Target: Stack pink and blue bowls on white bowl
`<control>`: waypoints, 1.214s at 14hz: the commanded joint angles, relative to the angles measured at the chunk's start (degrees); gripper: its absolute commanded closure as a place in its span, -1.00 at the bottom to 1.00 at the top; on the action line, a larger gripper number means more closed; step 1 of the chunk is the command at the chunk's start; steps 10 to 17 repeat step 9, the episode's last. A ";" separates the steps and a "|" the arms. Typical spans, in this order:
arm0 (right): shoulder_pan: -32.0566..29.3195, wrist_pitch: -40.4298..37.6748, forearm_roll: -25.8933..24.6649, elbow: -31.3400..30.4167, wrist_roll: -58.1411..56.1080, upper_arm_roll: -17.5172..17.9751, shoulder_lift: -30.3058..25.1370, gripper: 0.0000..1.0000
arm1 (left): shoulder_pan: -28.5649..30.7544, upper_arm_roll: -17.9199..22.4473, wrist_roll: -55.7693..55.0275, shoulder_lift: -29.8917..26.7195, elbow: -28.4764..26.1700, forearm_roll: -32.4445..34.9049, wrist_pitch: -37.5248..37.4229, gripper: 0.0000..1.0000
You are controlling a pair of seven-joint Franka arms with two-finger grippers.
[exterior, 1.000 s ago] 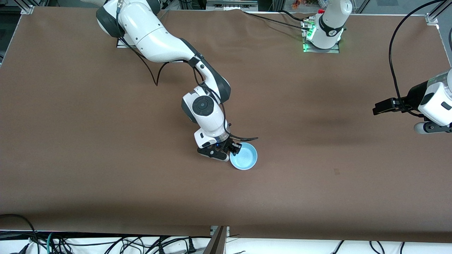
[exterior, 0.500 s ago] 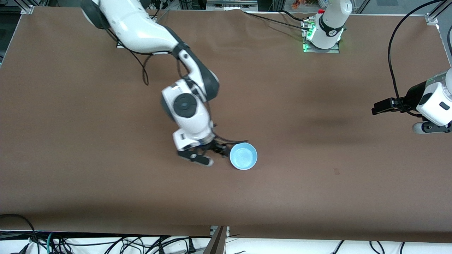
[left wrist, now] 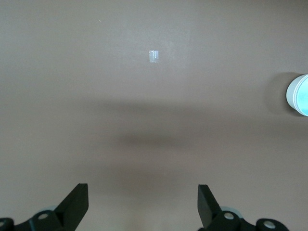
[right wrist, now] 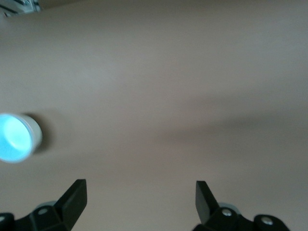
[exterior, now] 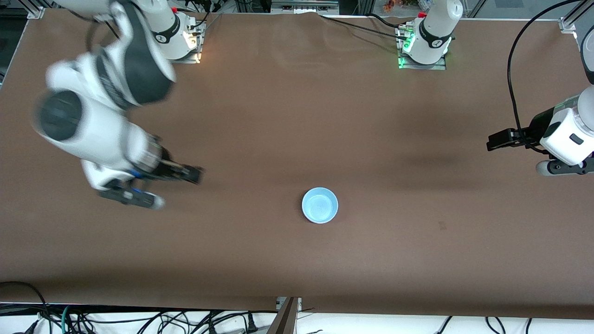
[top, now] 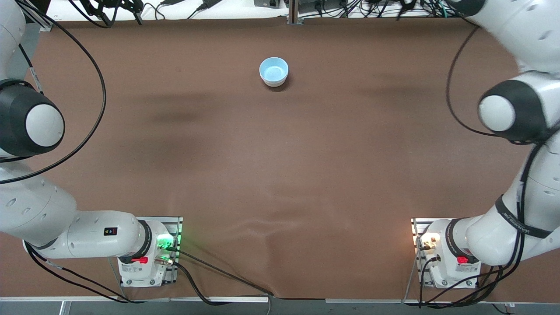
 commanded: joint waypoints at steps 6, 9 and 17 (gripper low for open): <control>-2.95 -2.82 1.00 -20.08 -20.38 -7.66 -21.12 -1.00 | -0.58 0.09 0.91 -0.02 1.02 1.41 -0.70 -1.00; -2.95 -2.54 1.71 -17.90 -21.34 -7.58 -20.41 -1.00 | -0.58 0.09 0.91 0.07 1.38 1.67 -0.70 -1.00; -2.95 -2.54 1.71 -17.90 -21.34 -7.58 -20.41 -1.00 | -0.58 0.09 0.91 0.07 1.38 1.67 -0.70 -1.00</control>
